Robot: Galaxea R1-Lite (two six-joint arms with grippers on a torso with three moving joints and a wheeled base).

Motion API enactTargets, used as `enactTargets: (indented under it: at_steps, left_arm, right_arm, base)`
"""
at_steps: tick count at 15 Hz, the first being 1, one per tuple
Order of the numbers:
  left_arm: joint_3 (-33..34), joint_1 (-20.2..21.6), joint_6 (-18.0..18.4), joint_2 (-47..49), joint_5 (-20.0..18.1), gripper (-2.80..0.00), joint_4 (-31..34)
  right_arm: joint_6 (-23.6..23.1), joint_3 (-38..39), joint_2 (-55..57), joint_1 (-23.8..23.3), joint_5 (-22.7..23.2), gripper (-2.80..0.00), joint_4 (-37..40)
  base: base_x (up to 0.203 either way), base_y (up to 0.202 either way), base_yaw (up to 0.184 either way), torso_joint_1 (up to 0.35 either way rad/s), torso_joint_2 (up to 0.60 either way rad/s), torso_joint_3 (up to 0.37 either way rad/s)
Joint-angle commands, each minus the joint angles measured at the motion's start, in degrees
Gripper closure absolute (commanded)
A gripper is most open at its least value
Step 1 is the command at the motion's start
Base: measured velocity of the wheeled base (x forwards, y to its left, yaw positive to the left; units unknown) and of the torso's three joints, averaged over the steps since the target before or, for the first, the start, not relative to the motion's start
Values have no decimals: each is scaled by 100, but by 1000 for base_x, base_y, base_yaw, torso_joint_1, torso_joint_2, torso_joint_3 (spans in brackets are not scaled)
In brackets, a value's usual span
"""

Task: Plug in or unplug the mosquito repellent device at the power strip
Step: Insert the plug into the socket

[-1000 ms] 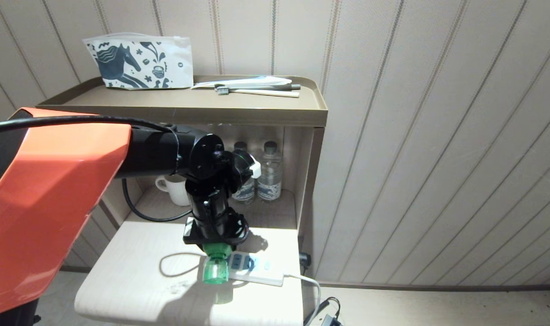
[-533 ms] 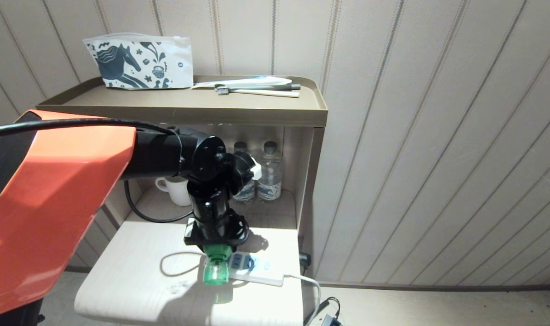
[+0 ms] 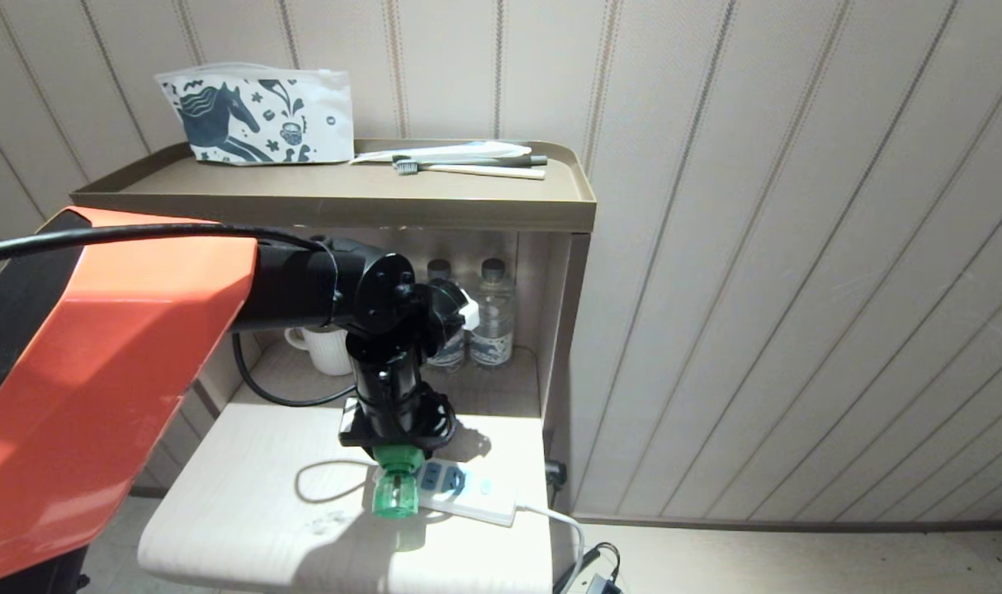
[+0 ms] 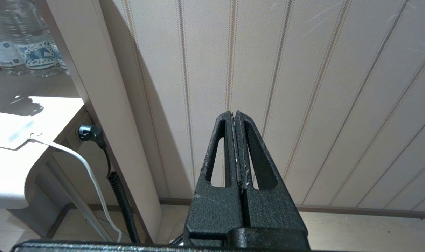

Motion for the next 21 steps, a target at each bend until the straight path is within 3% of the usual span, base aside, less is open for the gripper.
enactTargets:
  at_steps: [1,9,16,17,21]
  left_arm:
    - [4,1,-6,153,-1,0,18]
    - [-13,62,213,454,-10,0,-148]
    - [-4,54,188,470,-18,0,-178]
    - [-4,54,188,428,-18,-280,-159]
    - [-4,15,188,129,1,-280,-173]
  right_arm:
    - [1,0,-2,2,2,0,-7]
    - [1,0,-2,2,2,0,-7]
    - [1,0,-2,2,2,0,-7]
    - [1,0,-2,2,-5,0,-7]
    - [1,0,-2,2,2,0,-7]
  base:
    - [0,0,0,0,0,0]
    - [0,0,0,0,0,0]
    - [0,0,0,0,0,0]
    - [0,0,0,0,0,0]
    - [0,0,0,0,0,0]
